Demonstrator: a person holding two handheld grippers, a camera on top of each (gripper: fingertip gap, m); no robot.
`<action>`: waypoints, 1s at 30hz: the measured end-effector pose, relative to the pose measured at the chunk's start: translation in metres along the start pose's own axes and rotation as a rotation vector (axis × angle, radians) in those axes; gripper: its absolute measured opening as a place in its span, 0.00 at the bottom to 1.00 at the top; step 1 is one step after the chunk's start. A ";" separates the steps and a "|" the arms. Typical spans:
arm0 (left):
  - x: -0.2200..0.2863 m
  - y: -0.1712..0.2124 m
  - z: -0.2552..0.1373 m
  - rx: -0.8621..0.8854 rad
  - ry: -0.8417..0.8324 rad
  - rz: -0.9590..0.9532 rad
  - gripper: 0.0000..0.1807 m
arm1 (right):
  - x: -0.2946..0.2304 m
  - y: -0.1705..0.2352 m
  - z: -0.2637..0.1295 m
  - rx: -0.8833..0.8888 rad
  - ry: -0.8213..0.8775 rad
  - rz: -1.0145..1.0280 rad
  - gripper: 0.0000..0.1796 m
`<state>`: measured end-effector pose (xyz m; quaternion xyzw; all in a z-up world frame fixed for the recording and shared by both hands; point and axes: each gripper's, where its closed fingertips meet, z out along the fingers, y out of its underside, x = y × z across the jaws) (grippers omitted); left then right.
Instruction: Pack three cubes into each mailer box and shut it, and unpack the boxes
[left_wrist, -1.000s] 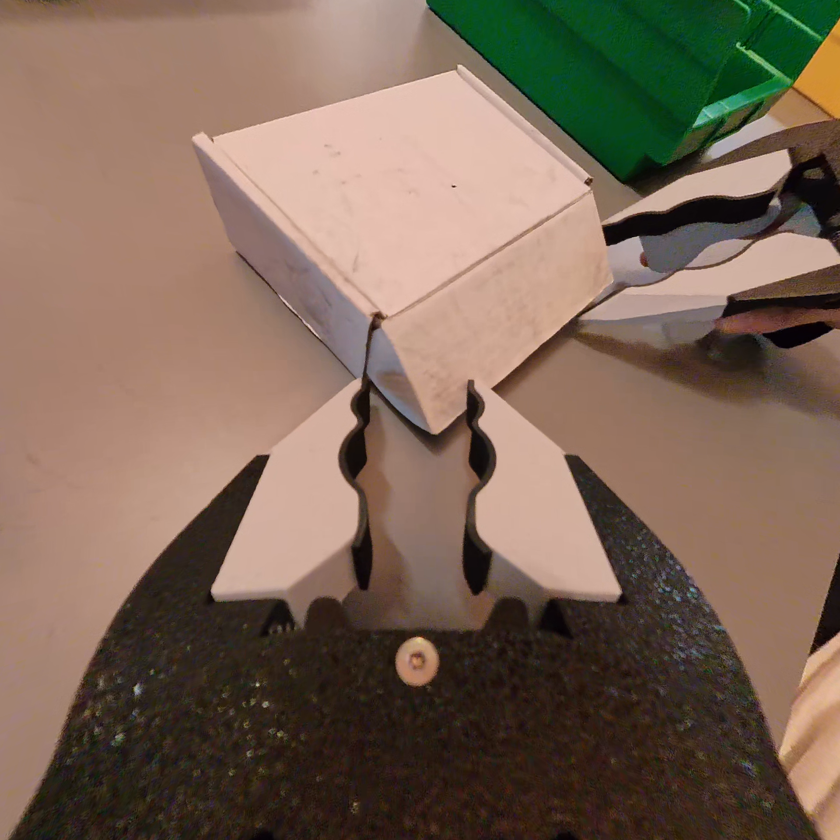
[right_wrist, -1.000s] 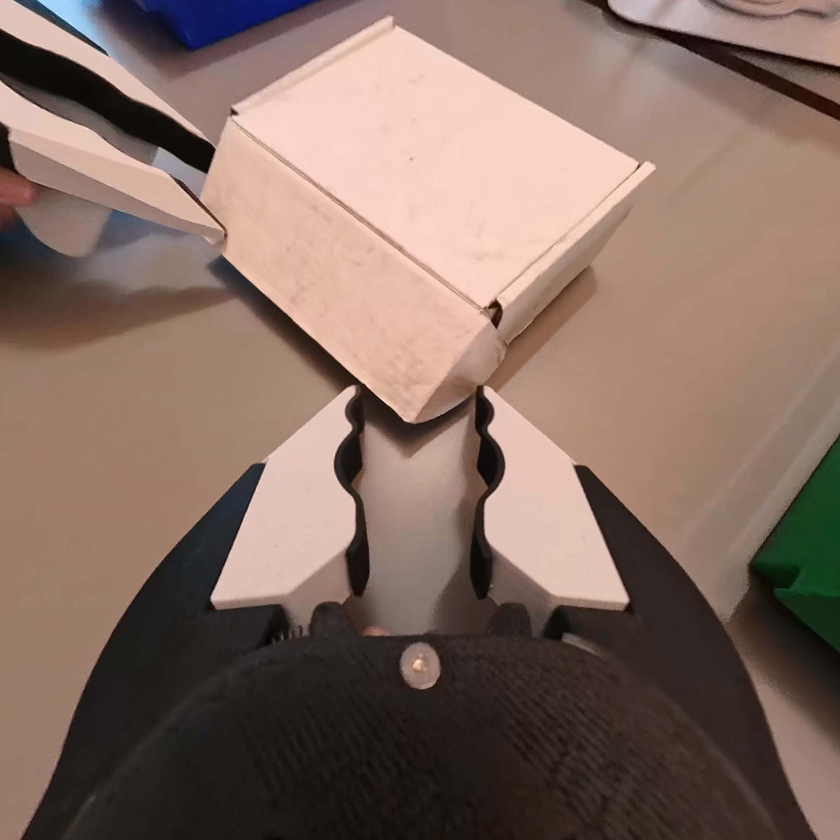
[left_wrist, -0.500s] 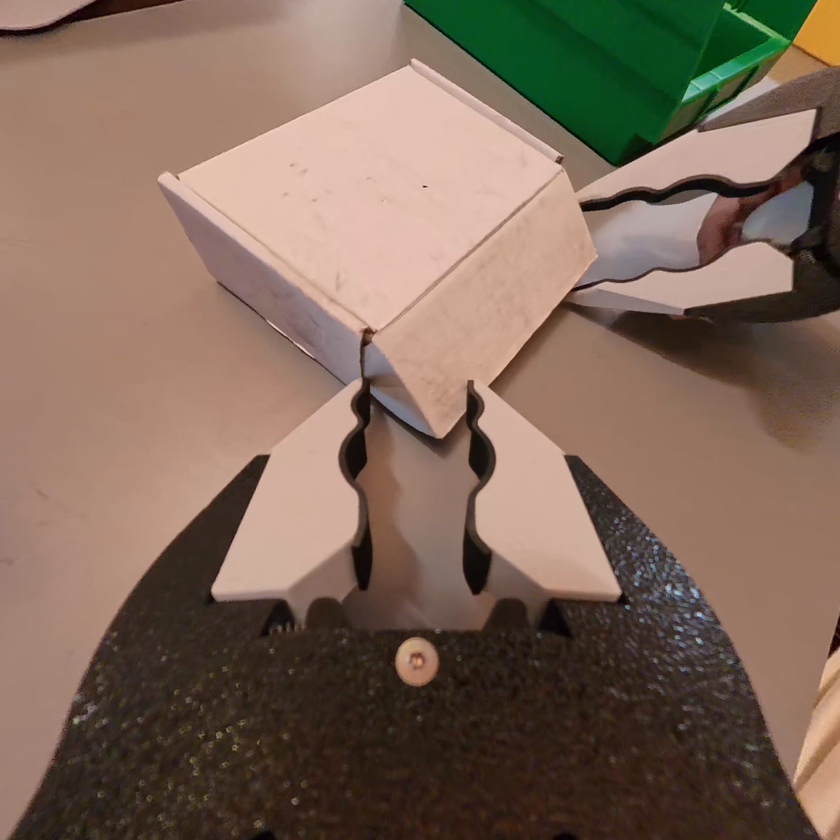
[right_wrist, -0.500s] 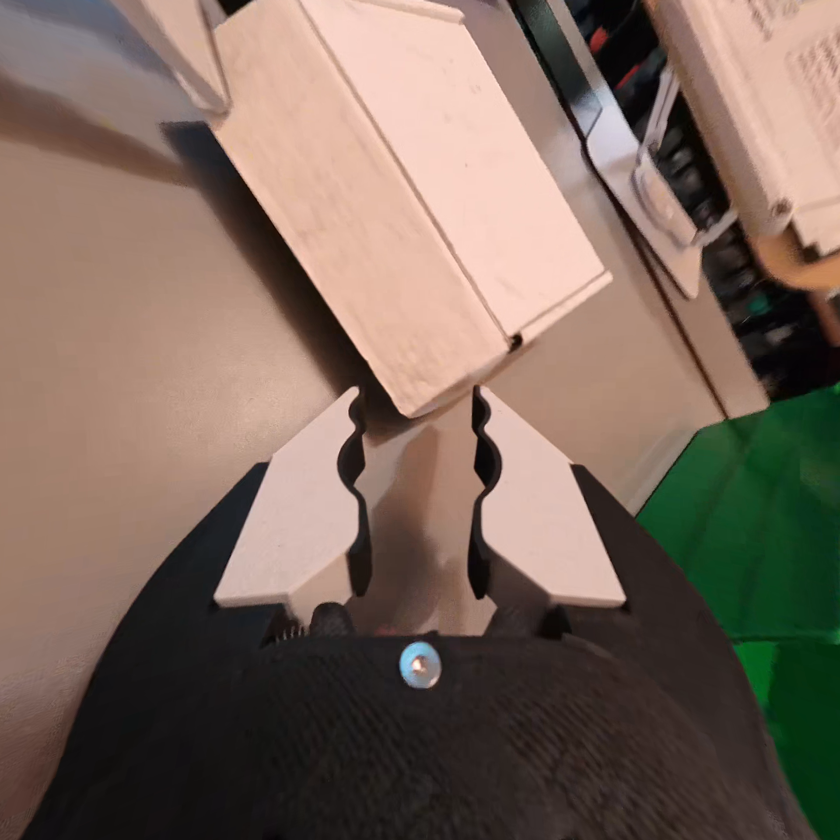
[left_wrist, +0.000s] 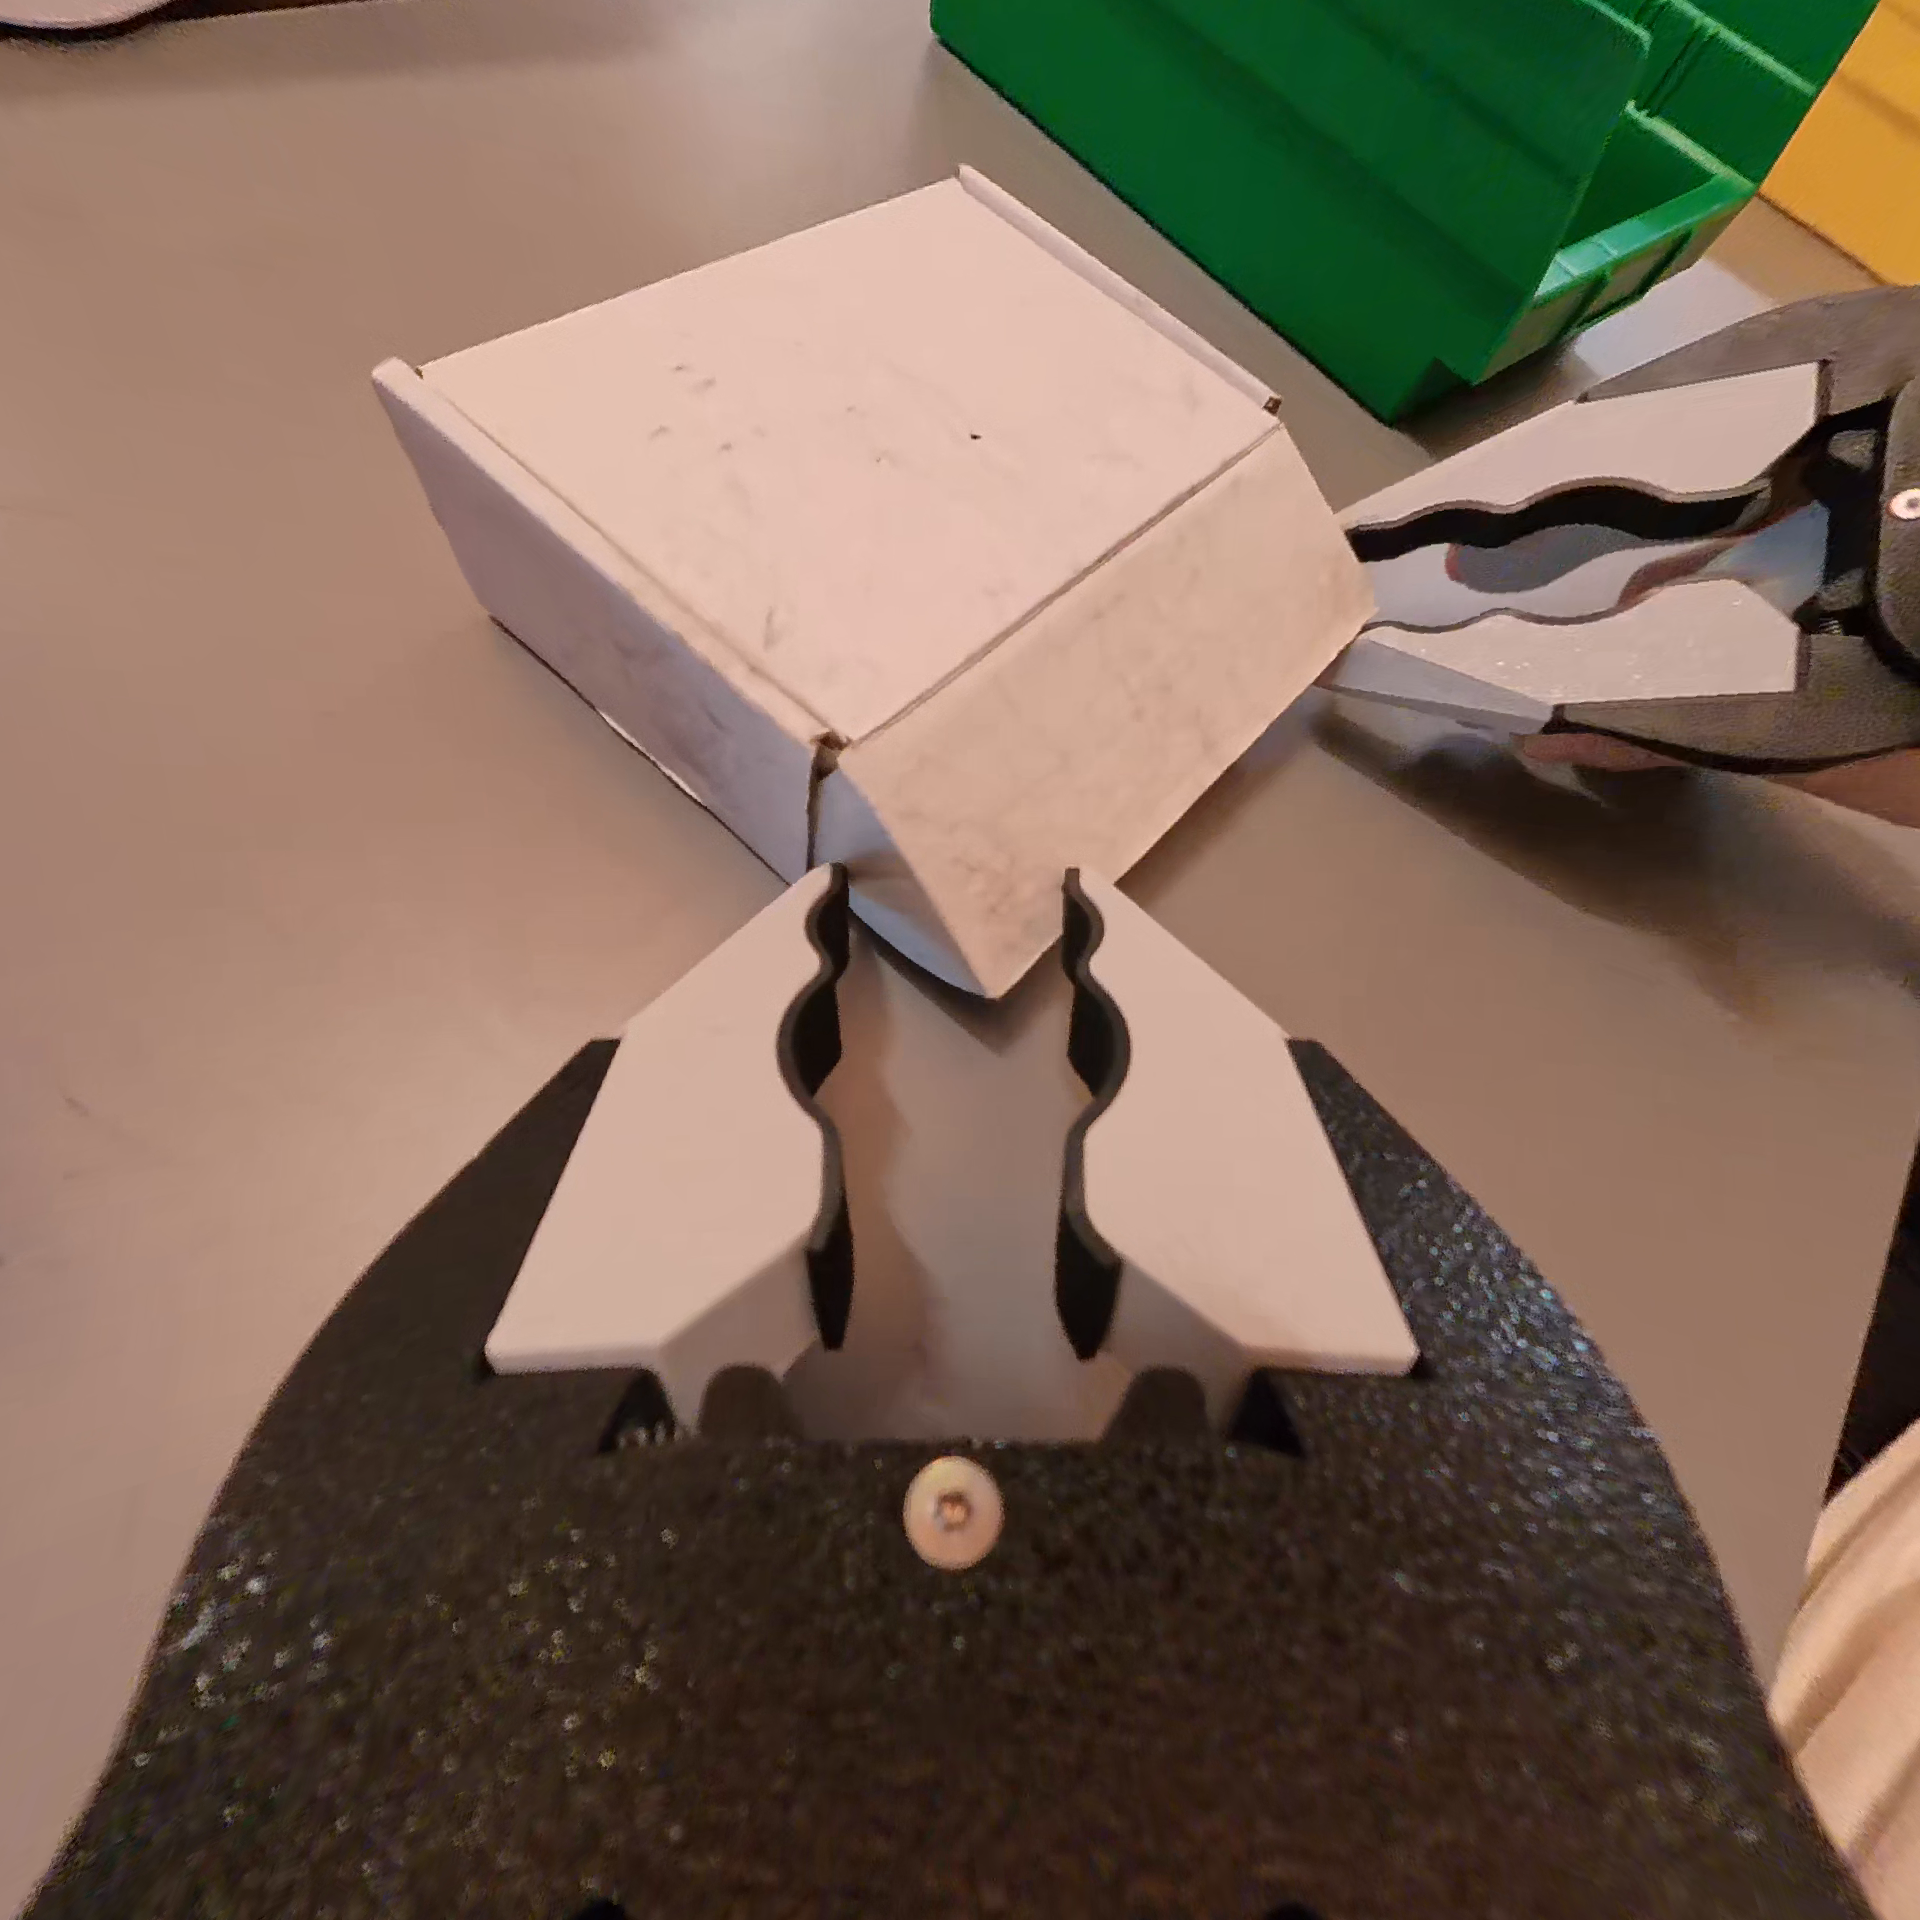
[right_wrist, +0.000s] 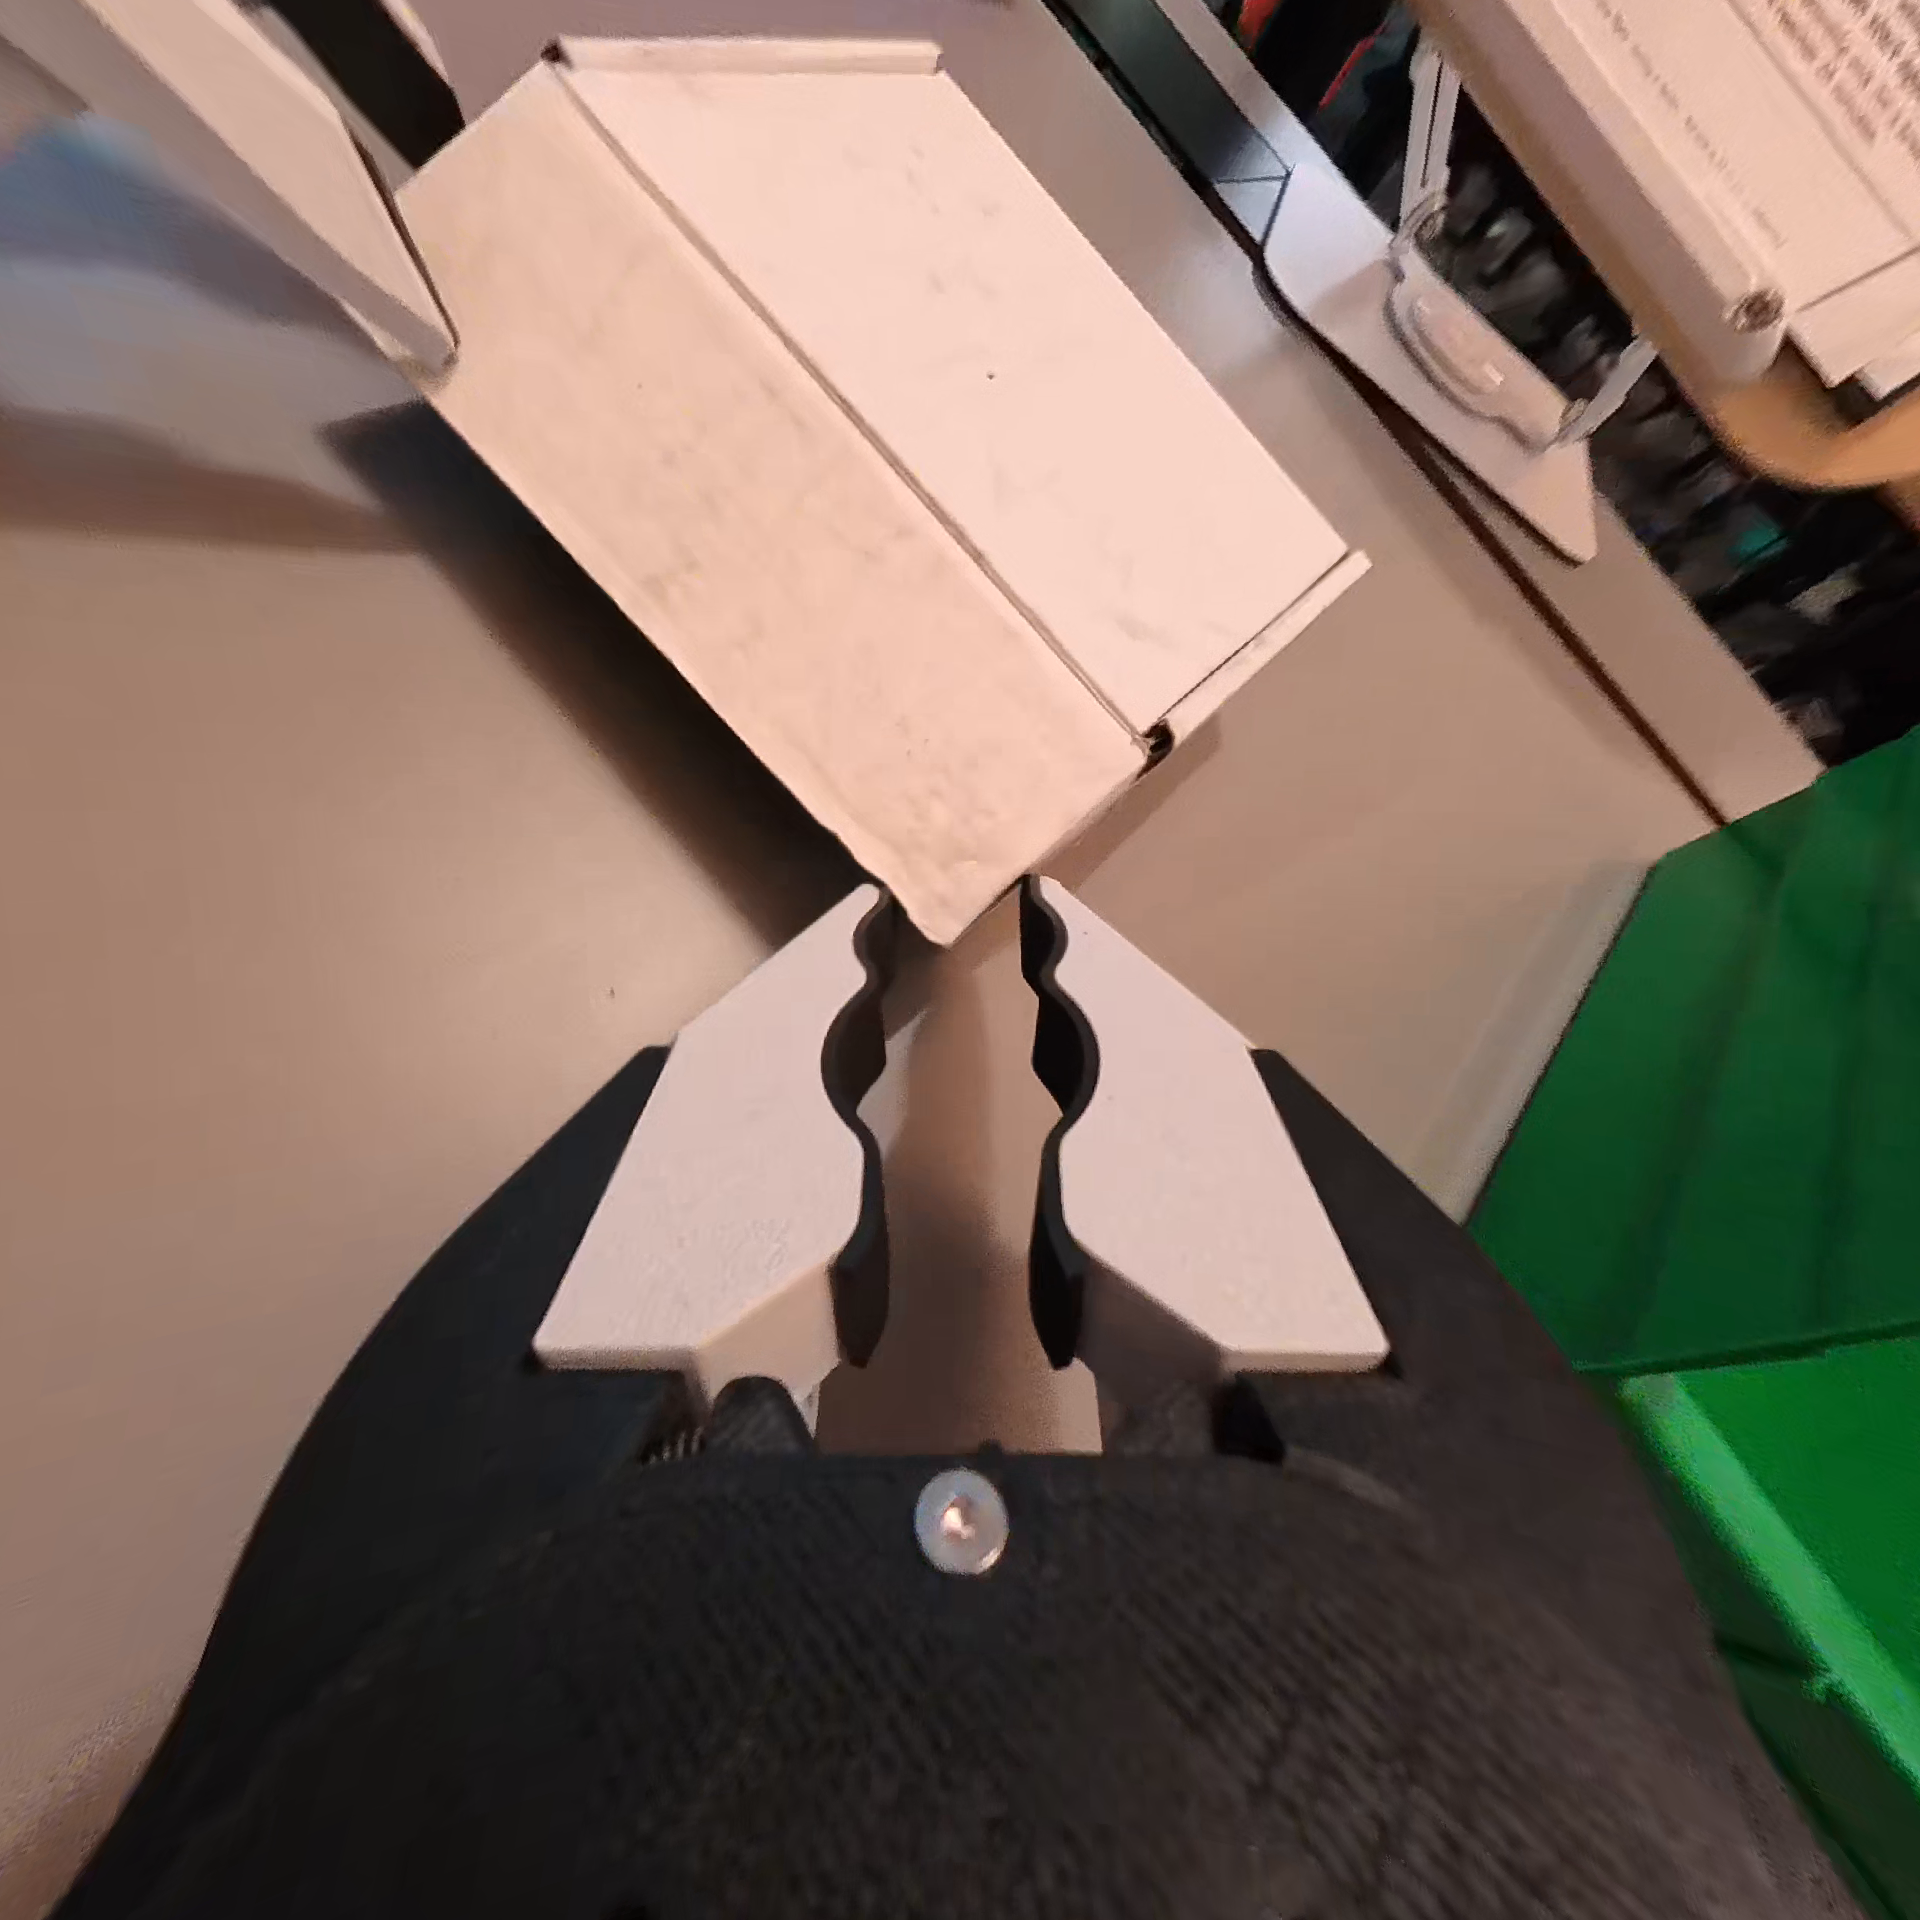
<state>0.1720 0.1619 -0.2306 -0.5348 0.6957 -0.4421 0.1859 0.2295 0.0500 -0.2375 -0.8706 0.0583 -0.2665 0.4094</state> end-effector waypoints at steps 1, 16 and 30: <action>0.000 -0.001 -0.001 0.008 0.006 -0.010 0.21 | -0.001 -0.002 -0.001 0.008 -0.025 0.042 0.12; -0.008 0.000 -0.004 -0.008 -0.030 0.059 0.26 | -0.005 -0.010 -0.013 0.088 -0.242 0.228 0.37; -0.028 -0.014 -0.004 -0.011 0.188 0.302 0.41 | 0.014 -0.012 0.011 0.023 -0.390 0.251 0.55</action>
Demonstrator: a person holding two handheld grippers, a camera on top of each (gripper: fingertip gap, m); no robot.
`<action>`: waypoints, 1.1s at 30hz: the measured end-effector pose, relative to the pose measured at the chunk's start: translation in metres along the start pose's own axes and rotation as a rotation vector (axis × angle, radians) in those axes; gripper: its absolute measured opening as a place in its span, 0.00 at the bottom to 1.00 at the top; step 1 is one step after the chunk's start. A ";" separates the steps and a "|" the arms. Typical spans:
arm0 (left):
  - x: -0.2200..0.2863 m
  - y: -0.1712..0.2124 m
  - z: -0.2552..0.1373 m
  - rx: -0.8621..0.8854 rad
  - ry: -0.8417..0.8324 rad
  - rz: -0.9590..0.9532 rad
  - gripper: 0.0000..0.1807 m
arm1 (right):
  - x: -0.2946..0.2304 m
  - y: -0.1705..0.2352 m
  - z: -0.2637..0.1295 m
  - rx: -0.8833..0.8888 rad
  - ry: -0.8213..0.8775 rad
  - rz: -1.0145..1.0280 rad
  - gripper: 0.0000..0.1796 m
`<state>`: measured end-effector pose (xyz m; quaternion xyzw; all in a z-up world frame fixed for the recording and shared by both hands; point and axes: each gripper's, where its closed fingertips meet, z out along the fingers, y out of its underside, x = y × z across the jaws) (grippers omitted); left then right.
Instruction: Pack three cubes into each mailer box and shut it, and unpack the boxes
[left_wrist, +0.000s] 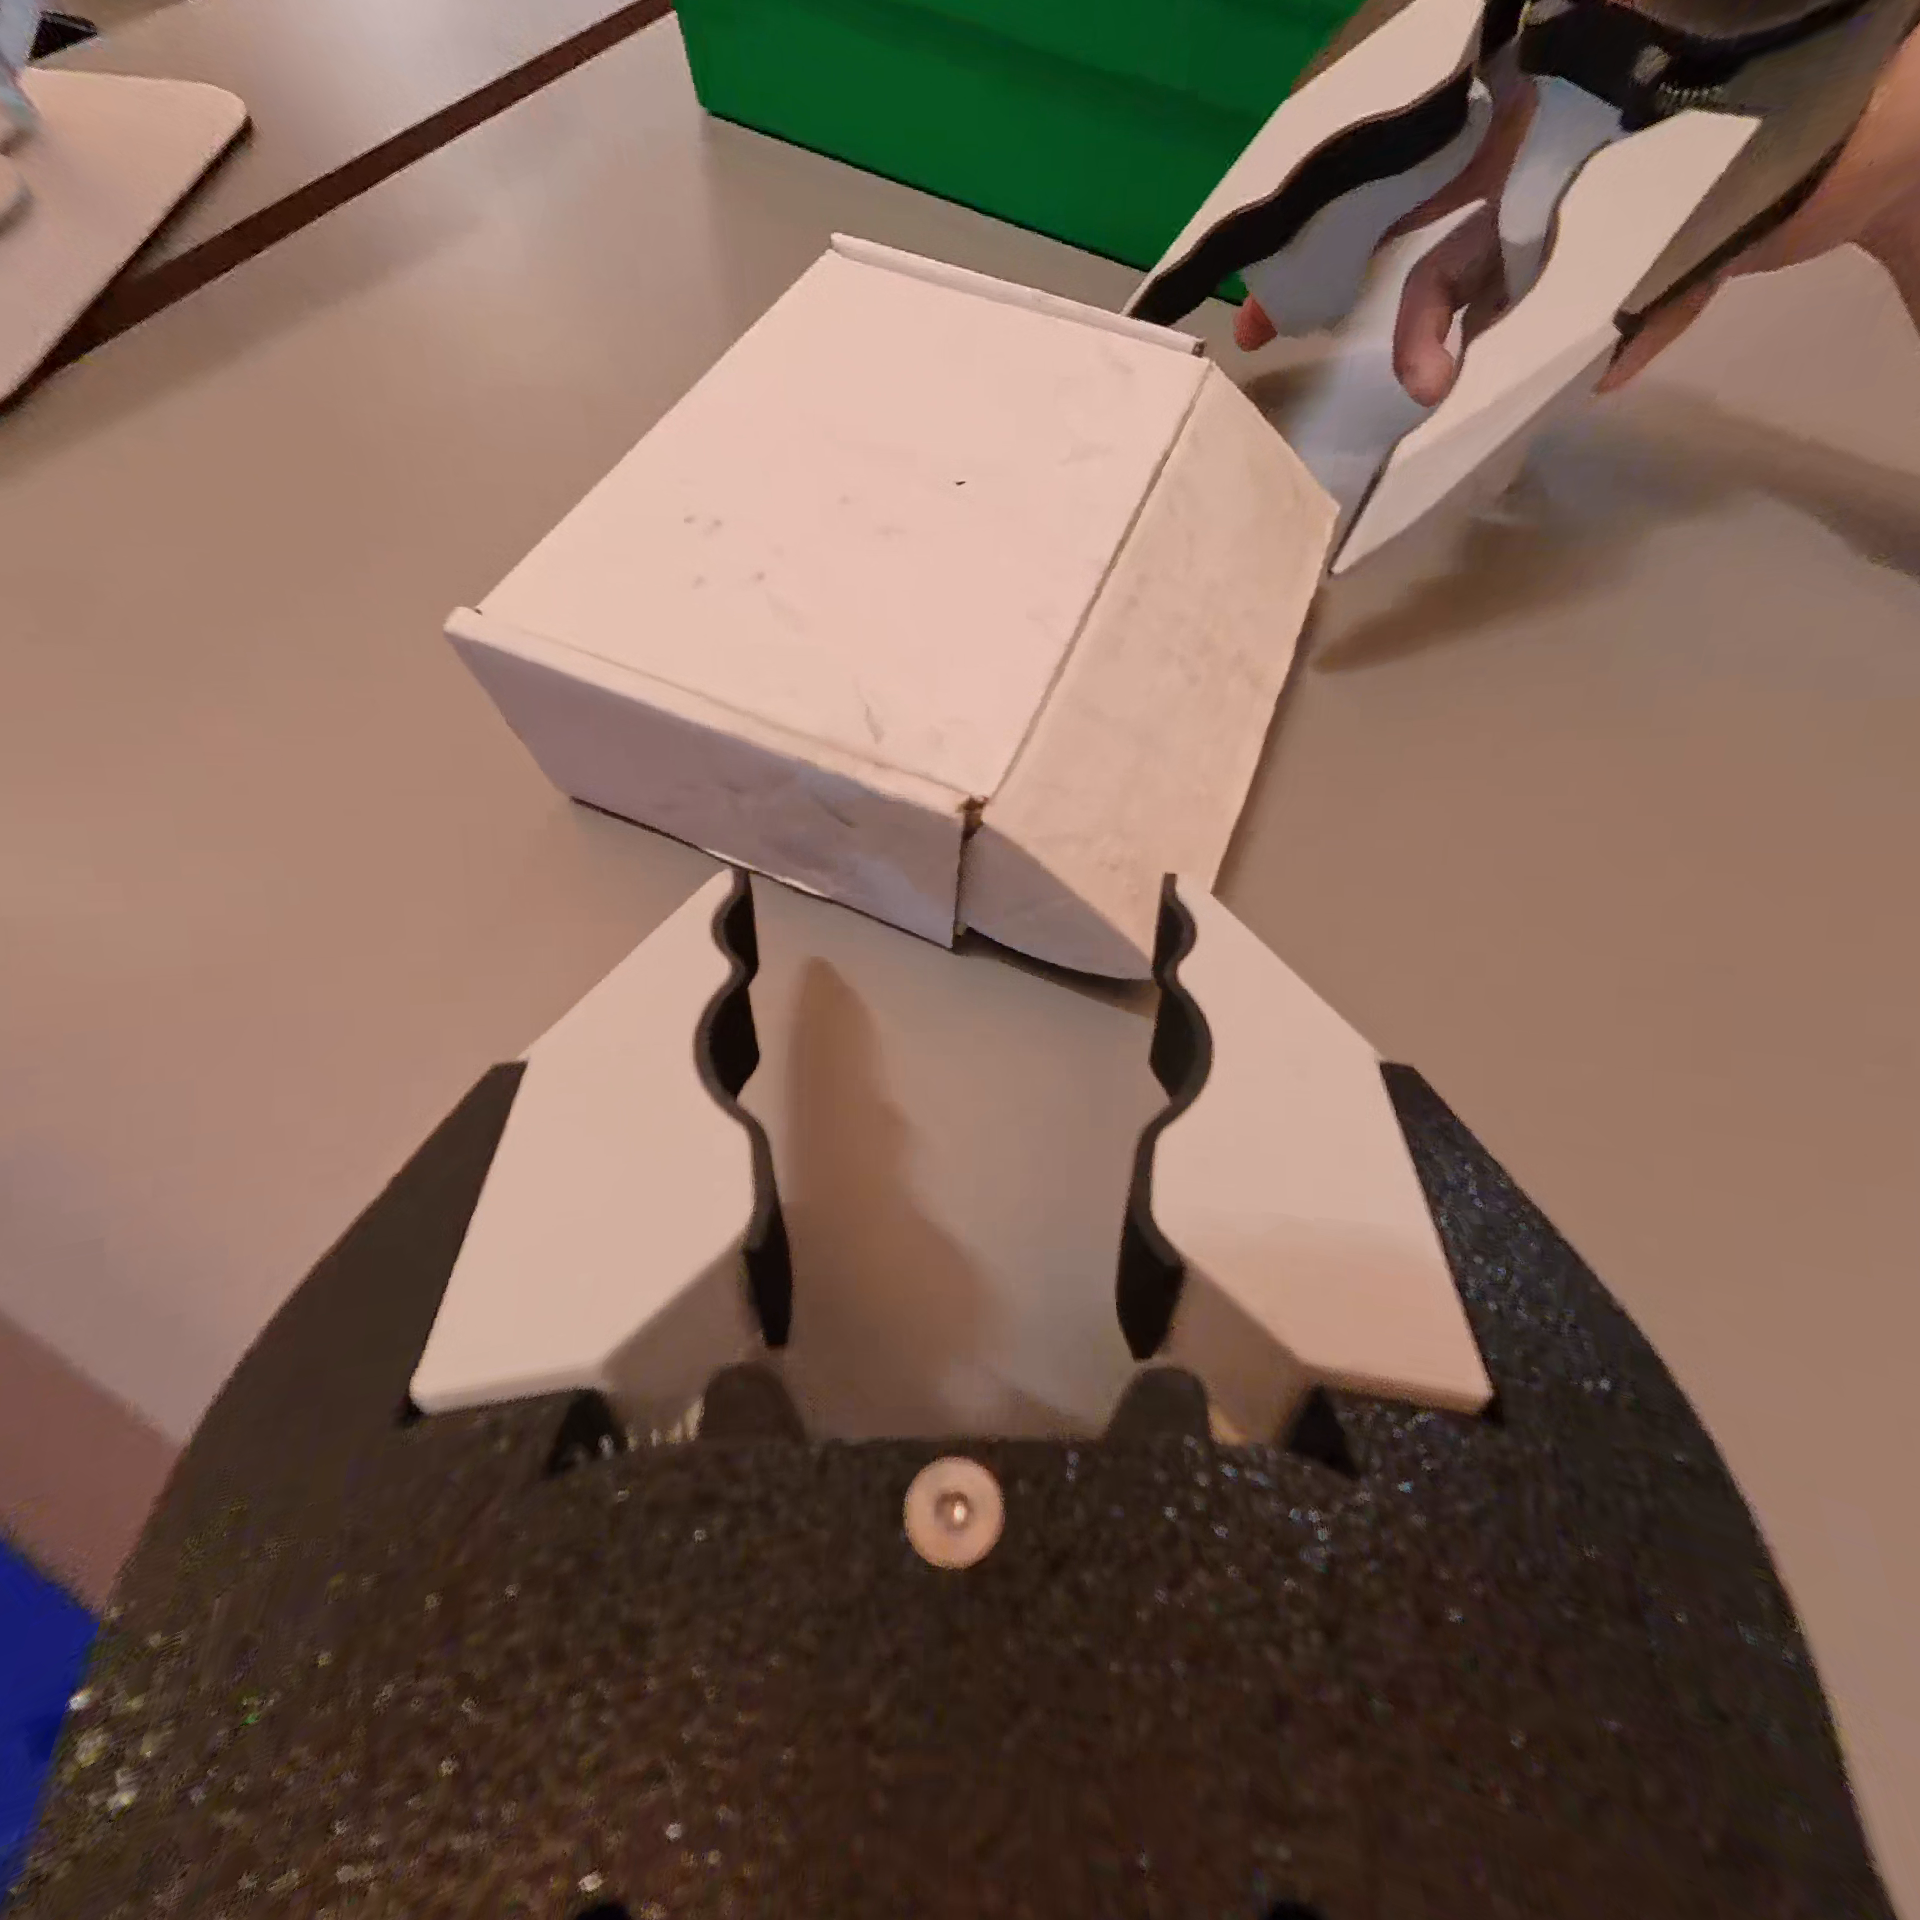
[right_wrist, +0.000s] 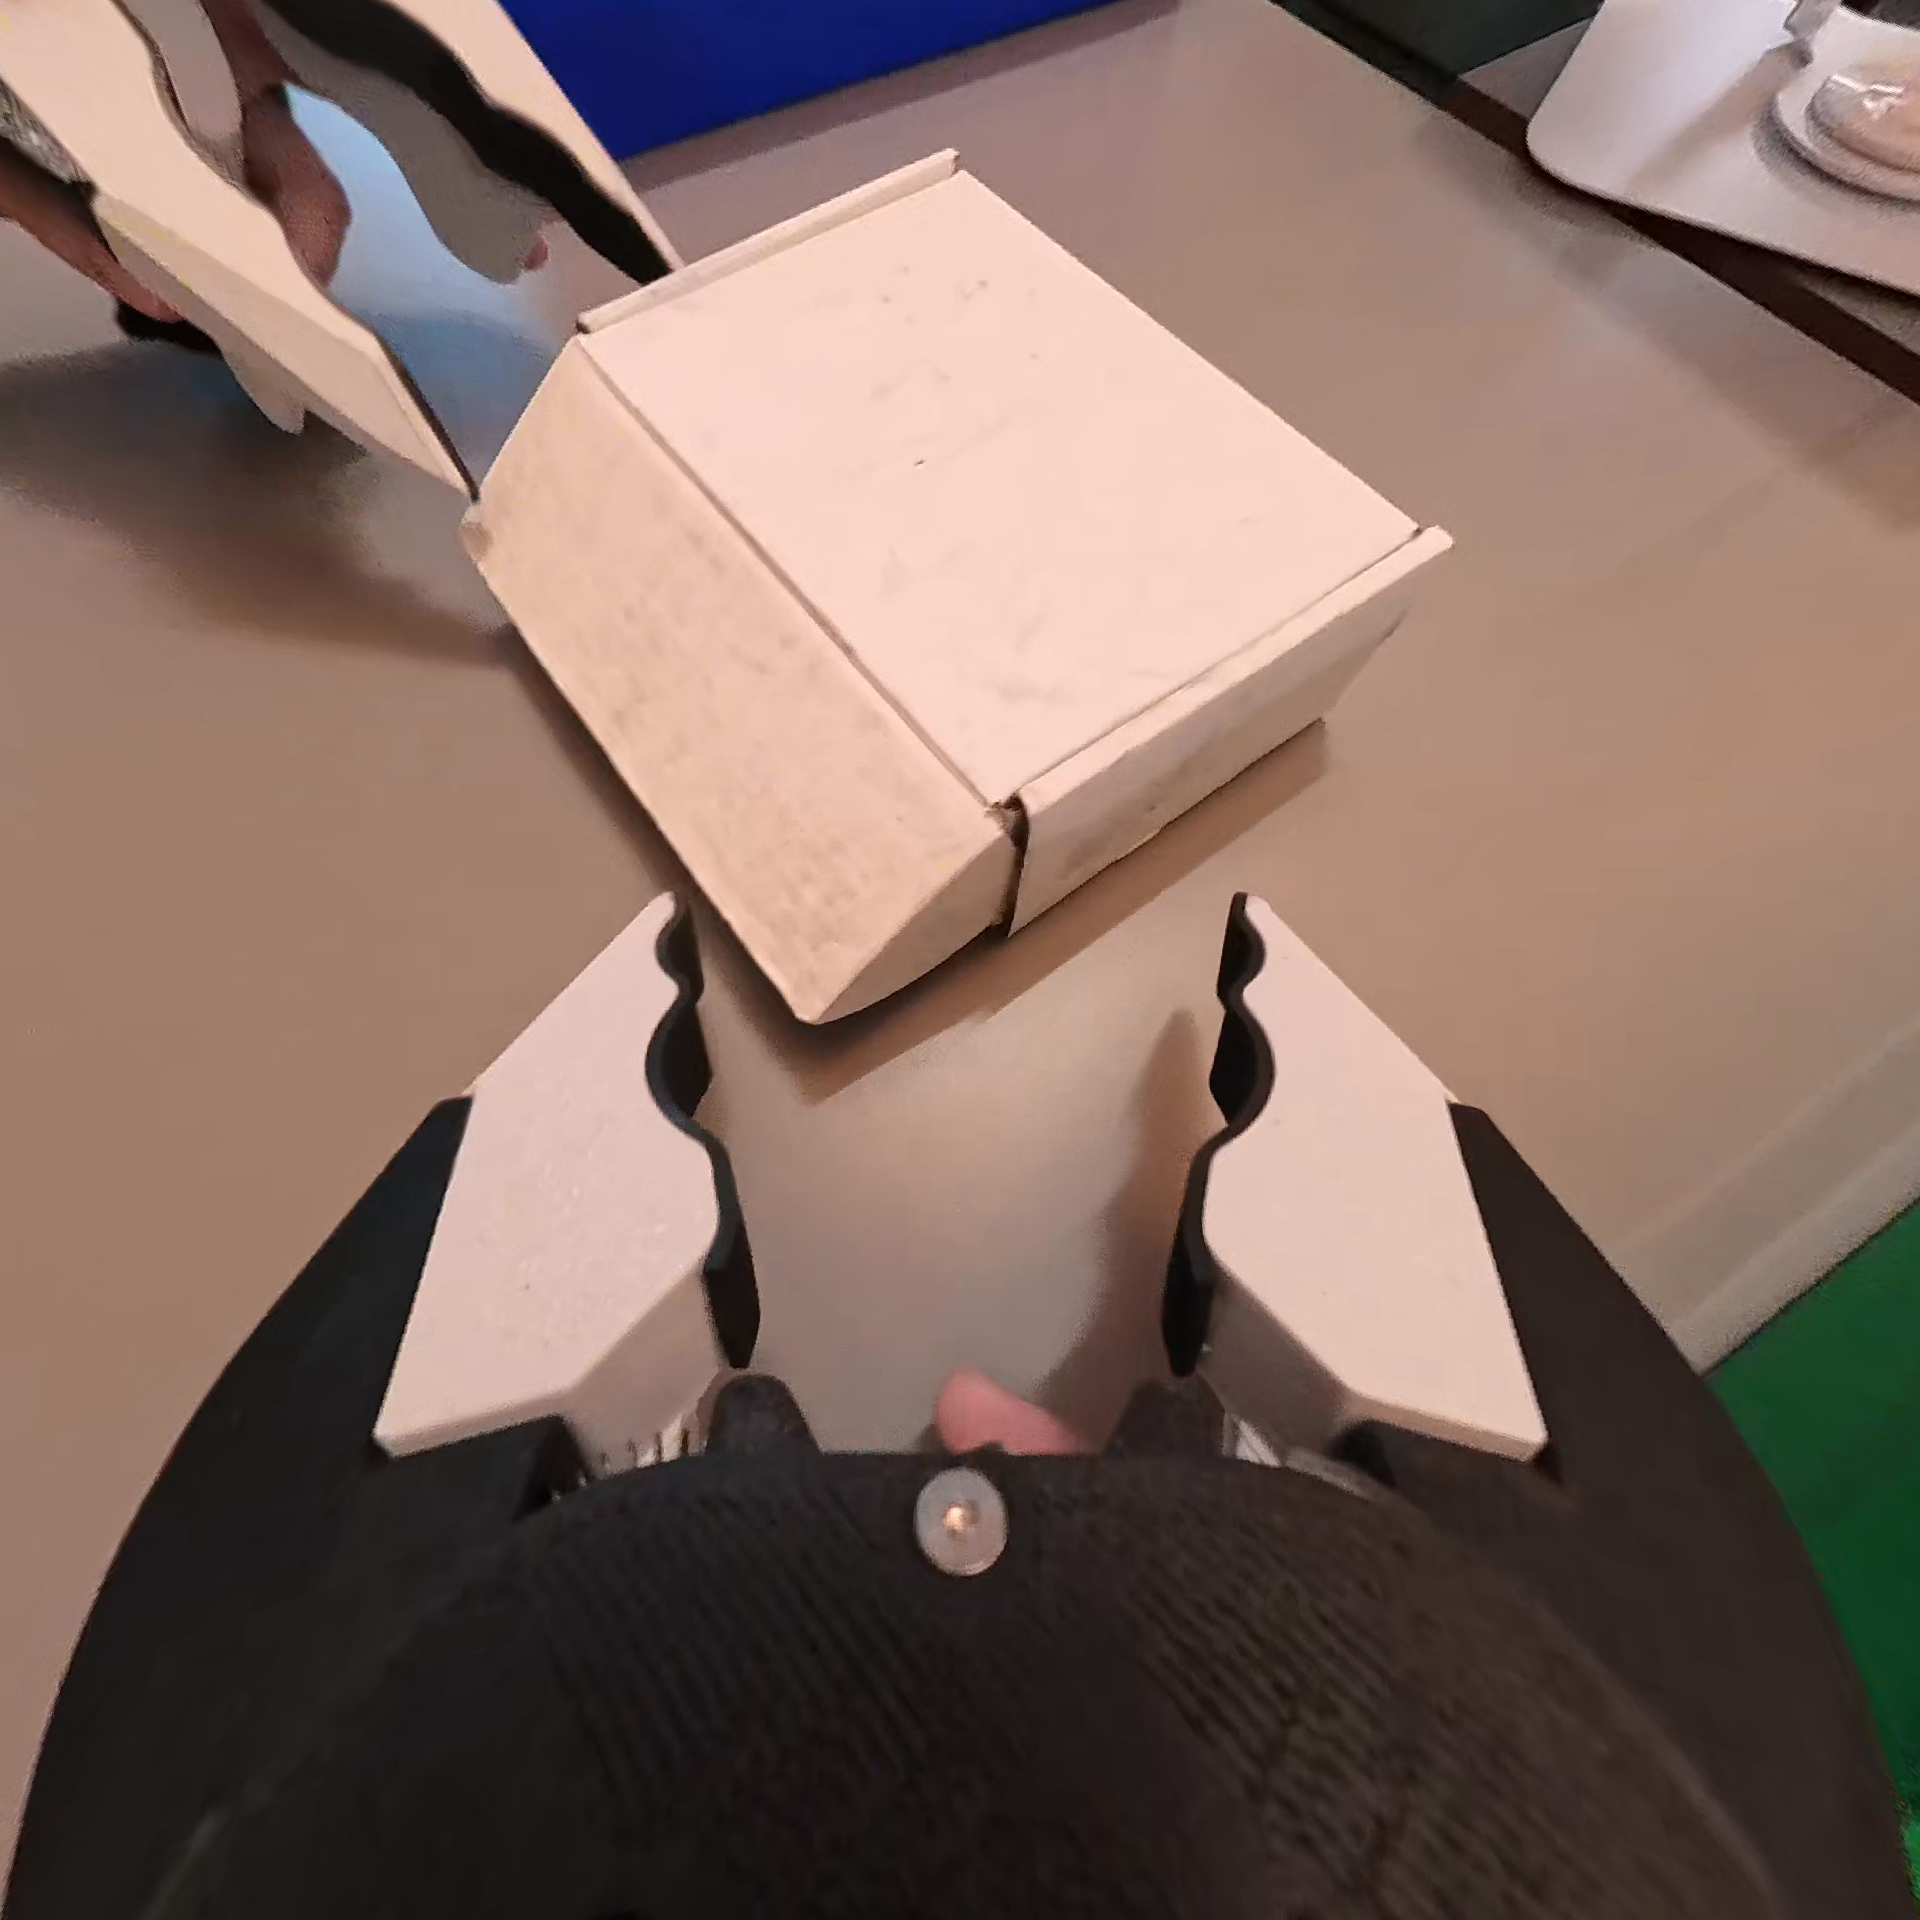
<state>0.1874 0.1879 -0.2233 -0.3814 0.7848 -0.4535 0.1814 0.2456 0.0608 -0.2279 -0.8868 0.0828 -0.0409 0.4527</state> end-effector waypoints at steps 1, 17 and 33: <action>-0.002 0.000 0.001 -0.002 0.004 0.011 0.41 | 0.003 -0.001 0.001 0.014 -0.001 0.022 0.53; 0.001 -0.008 0.008 0.041 0.116 0.047 0.35 | 0.016 -0.024 -0.008 0.157 -0.049 0.070 0.41; -0.008 -0.006 0.015 0.008 0.088 0.108 0.29 | 0.012 -0.007 0.013 0.044 -0.078 -0.063 0.31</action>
